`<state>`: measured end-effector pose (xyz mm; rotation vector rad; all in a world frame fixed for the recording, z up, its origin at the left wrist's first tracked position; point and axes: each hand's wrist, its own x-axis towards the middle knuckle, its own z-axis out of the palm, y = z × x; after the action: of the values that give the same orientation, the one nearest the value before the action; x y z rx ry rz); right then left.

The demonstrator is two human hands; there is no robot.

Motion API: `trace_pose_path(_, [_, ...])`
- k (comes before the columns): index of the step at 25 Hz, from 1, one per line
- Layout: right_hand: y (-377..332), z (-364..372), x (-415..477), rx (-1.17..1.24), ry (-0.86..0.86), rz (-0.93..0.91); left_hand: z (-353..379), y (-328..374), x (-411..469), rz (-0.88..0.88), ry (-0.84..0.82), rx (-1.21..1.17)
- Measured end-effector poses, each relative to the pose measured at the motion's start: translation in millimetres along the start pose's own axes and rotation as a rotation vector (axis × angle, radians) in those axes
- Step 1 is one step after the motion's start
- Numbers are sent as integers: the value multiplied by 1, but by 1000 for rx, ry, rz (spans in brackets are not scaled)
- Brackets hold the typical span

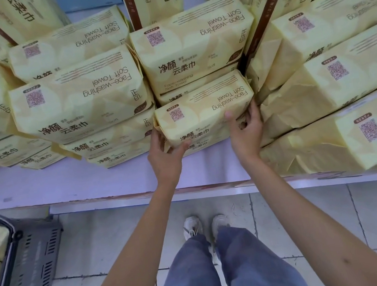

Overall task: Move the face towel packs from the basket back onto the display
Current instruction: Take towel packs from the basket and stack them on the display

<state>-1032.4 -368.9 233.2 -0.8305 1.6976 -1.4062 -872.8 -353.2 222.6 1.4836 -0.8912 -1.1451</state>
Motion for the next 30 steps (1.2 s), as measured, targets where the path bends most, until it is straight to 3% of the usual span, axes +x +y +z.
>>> trace_pose_path(4, [4, 2, 0, -44, 20, 28, 2, 2, 4, 74, -19, 84])
trace_pose_path(10, [1, 4, -8, -106, 4, 33, 5, 4, 5, 20, 14, 23])
trace_pose_path(16, [-5, 2, -30, -252, -83, 27, -1, 8, -5, 13, -27, 163])
trace_pose_path(20, [0, -17, -51, -380, -237, 112, -23, 14, -30, -132, -83, 379])
trace_pose_path(24, [19, -53, -81, -591, -445, 47, -61, 4, -78, -299, -228, 441])
trace_pose_path(30, [48, -87, -126, -773, -868, 94, -94, -24, -181, -487, 34, 309])
